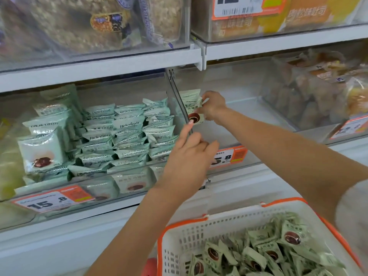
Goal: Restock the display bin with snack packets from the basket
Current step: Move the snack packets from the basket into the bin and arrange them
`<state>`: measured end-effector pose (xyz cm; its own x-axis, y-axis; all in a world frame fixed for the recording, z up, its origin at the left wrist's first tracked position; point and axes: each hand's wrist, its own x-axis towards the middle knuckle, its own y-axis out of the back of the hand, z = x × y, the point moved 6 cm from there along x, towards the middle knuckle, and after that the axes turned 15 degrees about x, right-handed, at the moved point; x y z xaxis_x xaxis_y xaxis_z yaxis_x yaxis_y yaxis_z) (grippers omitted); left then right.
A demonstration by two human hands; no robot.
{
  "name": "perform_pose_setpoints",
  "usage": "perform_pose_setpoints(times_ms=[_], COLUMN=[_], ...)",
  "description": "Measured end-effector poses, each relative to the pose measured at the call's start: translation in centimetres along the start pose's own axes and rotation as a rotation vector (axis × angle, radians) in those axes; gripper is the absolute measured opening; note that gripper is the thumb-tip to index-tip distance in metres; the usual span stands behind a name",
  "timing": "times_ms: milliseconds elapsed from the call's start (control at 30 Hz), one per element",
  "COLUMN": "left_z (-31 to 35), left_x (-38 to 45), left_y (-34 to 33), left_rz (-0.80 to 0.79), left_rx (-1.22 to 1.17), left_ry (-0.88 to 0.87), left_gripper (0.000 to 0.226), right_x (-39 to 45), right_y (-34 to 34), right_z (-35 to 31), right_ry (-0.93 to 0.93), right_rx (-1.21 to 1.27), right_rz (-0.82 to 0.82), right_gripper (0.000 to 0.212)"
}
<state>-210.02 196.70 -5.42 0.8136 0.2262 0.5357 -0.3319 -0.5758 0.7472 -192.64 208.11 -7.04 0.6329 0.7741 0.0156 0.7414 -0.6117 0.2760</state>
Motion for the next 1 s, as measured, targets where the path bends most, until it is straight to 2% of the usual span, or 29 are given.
perform_pose_setpoints(times_ms=[167, 333, 533, 700, 767, 900, 1000], left_z=[-0.1, -0.2, -0.1, -0.1, -0.2, -0.1, -0.2], left_x=[-0.2, -0.2, -0.1, -0.1, -0.1, -0.1, -0.1], left_y=[-0.2, -0.3, -0.2, 0.0, 0.0, 0.0, 0.1], left_rz=[0.037, 0.03, 0.003, 0.012, 0.013, 0.008, 0.004], left_rx=[0.007, -0.008, 0.0, -0.008, -0.009, -0.007, 0.004], left_ry=[0.004, 0.011, 0.016, 0.009, 0.008, 0.009, 0.004], left_gripper=[0.032, 0.029, 0.031, 0.028, 0.027, 0.029, 0.029], right_x=[0.4, -0.2, -0.5, -0.6, -0.5, -0.2, 0.1], right_y=[-0.7, -0.4, -0.1, -0.2, -0.5, -0.9, -0.9], right_z=[0.1, 0.8, 1.5, 1.9, 2.0, 1.7, 1.8], right_ry=[0.059, -0.056, -0.152, -0.199, -0.189, -0.078, -0.065], right_rx=[-0.158, -0.023, 0.042, 0.077, 0.021, -0.083, -0.152], right_rz=[-0.056, -0.022, -0.008, -0.081, -0.118, -0.121, -0.144], right_gripper=[0.031, 0.039, 0.034, 0.042, 0.045, 0.038, 0.048])
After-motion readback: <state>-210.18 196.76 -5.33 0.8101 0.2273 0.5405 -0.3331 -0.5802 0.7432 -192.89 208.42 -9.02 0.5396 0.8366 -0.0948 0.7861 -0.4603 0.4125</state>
